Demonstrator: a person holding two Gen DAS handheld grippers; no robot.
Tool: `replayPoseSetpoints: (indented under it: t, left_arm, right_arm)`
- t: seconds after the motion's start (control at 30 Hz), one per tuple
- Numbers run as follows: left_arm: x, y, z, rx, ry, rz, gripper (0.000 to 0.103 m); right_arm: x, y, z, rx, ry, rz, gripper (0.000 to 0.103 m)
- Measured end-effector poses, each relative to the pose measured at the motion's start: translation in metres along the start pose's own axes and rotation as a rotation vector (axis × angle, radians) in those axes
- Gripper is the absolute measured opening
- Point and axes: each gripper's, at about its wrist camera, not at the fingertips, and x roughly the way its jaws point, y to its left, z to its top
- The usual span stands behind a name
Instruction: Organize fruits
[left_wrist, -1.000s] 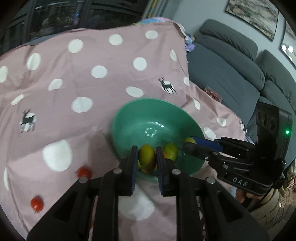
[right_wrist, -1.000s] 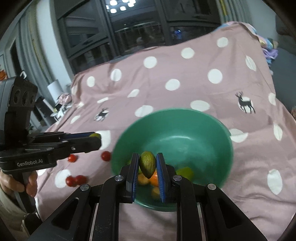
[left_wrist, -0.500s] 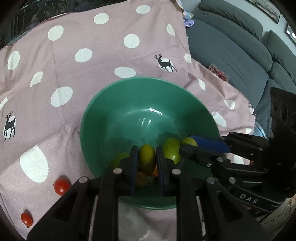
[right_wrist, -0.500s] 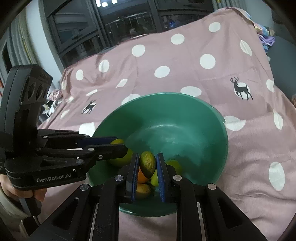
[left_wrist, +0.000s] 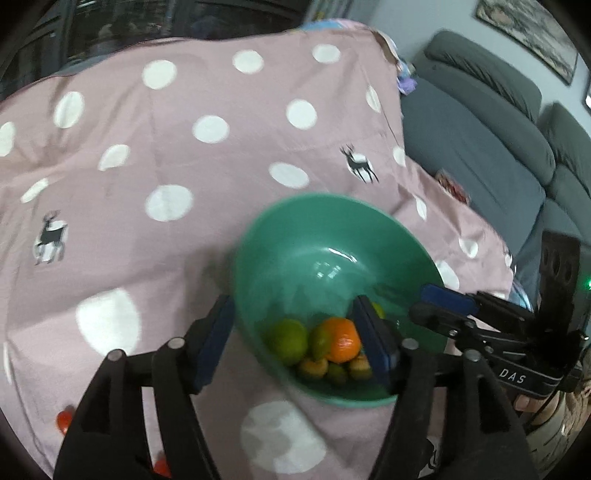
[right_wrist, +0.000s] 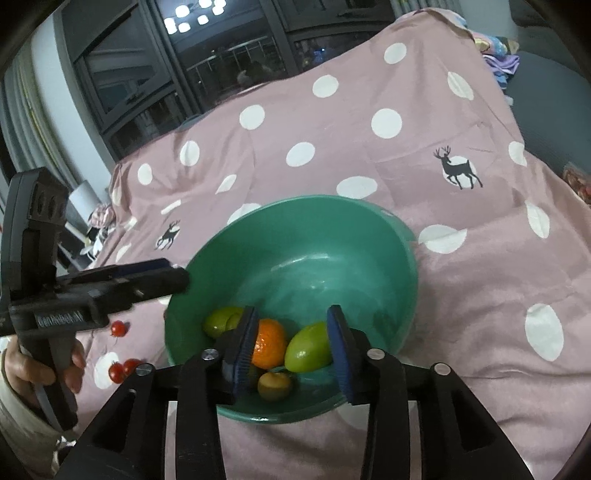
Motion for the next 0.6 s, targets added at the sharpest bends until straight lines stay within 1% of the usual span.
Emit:
replayPoseSetpoints:
  t: [0.13, 0.23, 0.37, 0.47, 0.6]
  left_arm:
    - [-0.031, 0.021, -0.007, -0.038, -0.043, 0.056, 0.073]
    - [-0.055, 0.038, -0.018, -0.064, -0.062, 0.12, 0.073]
    - [-0.081, 0.063, -0.037, -0.121, -0.083, 0.185, 0.073]
    - [-0.095, 0.078, -0.054, -0.158, -0.078, 0.224, 0.073]
    - [-0.106, 0.091, -0.074, -0.203, -0.062, 0.246, 0.073]
  right_arm:
    - [-0.01, 0.003, 0.0, -0.002, -0.022, 0.014, 0.041]
    - [-0.017, 0.01, -0.001, -0.01, -0.036, 0.034, 0.041]
    - [-0.025, 0.023, -0.002, -0.034, -0.048, 0.061, 0.041]
    - [-0.027, 0.035, -0.003, -0.057, -0.045, 0.08, 0.041]
    - [-0.029, 0.054, -0.006, -0.097, -0.031, 0.107, 0.041]
